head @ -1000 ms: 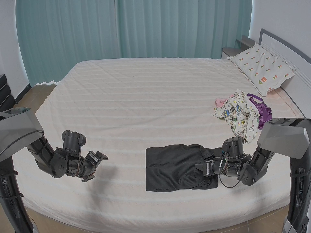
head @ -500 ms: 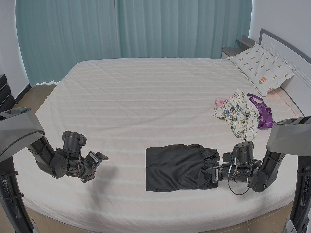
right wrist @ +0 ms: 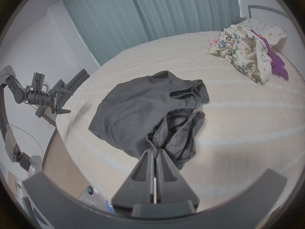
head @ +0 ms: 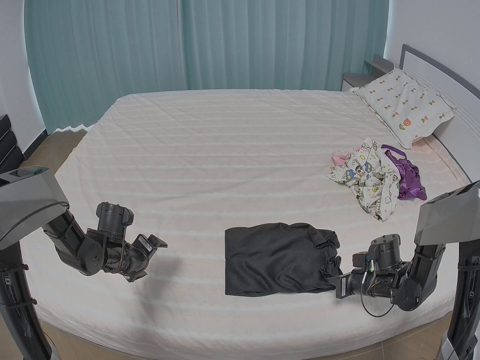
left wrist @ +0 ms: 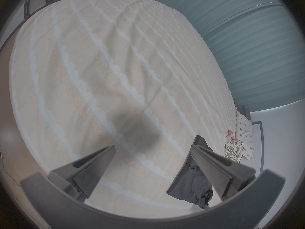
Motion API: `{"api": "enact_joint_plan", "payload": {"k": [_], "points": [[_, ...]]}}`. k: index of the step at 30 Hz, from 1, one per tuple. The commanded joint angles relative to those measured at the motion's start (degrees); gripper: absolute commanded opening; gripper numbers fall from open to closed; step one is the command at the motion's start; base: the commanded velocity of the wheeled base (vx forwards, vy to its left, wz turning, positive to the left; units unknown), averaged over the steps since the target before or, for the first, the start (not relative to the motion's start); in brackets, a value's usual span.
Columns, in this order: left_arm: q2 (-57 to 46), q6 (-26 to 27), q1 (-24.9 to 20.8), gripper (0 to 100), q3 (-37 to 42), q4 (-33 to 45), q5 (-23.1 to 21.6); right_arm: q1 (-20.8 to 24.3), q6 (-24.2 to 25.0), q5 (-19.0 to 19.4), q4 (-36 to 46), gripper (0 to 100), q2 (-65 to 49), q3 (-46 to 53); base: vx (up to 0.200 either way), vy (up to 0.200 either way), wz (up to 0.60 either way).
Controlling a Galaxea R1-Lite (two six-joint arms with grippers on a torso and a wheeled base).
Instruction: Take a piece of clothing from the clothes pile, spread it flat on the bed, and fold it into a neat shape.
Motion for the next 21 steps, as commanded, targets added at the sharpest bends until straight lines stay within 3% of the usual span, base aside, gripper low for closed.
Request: {"api": "enact_joint_plan", "payload": {"k": [1,6,7,14,21], "points": [[0.10,-0.14,0.00,100,0.10,-0.01,-0.09,-0.90,0.08,0.02,-0.06,0,0.85,1.08,0.000,0.000,0.00],[0.10,-0.05,0.00,100,0.10,-0.01,-0.09,-1.34,0.26,0.28,-0.06,0,0.85,3.02,0.000,0.000,0.00],[0.10,-0.14,0.00,100,0.10,-0.01,-0.09,-1.69,0.17,0.37,-0.06,100,0.94,3.11,0.000,0.000,0.00],[0.10,-0.14,0.00,100,0.10,-0.01,-0.09,-2.48,0.52,0.54,-1.90,100,-0.21,4.25,0.000,0.000,0.00],[0.18,-0.14,0.00,100,0.01,-0.01,-0.09,-4.50,5.36,-0.07,-7.44,100,-3.37,-1.55,0.000,0.000,0.00]]}}
